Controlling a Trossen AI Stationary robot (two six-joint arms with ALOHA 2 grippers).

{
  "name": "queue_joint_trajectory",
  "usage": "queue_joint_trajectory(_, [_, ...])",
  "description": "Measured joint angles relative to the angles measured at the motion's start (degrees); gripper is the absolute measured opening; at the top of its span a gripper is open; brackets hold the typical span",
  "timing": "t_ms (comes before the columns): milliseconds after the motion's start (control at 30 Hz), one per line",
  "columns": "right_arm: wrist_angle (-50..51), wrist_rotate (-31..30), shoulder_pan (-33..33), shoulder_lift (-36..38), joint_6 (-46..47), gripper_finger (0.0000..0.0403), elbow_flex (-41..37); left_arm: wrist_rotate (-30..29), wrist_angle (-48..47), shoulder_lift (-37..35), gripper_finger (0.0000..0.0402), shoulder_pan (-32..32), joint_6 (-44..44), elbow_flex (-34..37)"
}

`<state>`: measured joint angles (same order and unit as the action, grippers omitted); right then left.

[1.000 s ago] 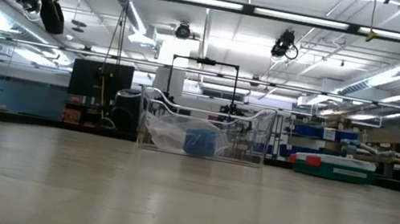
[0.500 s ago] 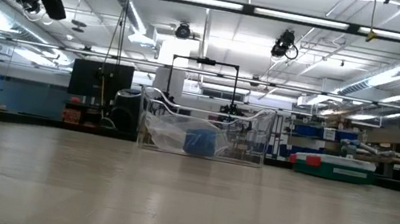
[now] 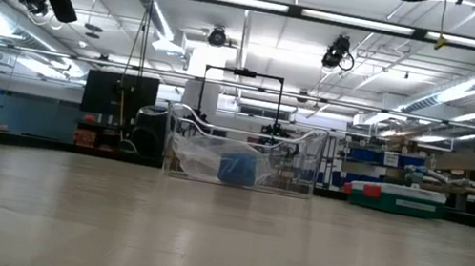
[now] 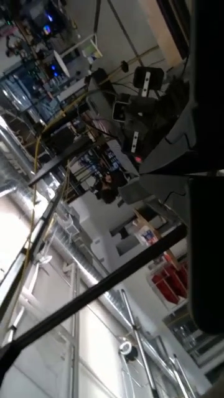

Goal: Roll bandage
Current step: Roll the sky blue bandage

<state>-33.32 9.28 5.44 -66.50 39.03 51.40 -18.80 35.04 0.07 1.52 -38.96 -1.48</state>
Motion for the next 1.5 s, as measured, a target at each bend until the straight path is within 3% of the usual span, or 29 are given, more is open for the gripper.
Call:
queue_joint_trajectory(200, [2.29, 0.11, 0.02, -0.34, -1.11, 0.0000, 2.67, 3.16, -13.40, 4.18, 0.0019, 0.02, 0.97, -11.97])
queue_joint_trajectory(400, [10.13, 5.97, 0.82, -4.70, -5.11, 0.0000, 10.09, 5.74, -33.05, 16.62, 0.0019, 0.02, 12.90, -32.39])
queue_joint_trajectory(567, [11.39, 11.65, 1.99, -9.84, -5.98, 0.0000, 15.86, 8.47, -53.06, 27.30, 0.0019, 0.04, 17.08, -49.49])
queue_joint_trajectory(833, [15.54, 24.10, 2.66, -15.18, -1.75, 0.0000, 21.47, 22.17, -79.11, 42.77, 0.0019, 0.09, 15.89, -69.40])
queue_joint_trajectory(967, [21.53, 27.88, 2.62, -15.91, -2.68, 0.0000, 21.96, 29.78, -86.96, 48.33, 0.0019, 0.78, 15.41, -74.96])
queue_joint_trajectory(1100, [23.44, 29.78, 2.62, -16.16, -2.63, 0.0000, 21.92, 33.58, -93.14, 52.84, 0.0019, 3.50, 14.67, -78.03])
queue_joint_trajectory(1500, [24.25, 29.87, 1.58, -15.76, -4.41, 0.0000, 21.94, 34.51, -99.84, 59.98, 0.0019, 15.61, 9.79, -78.35])
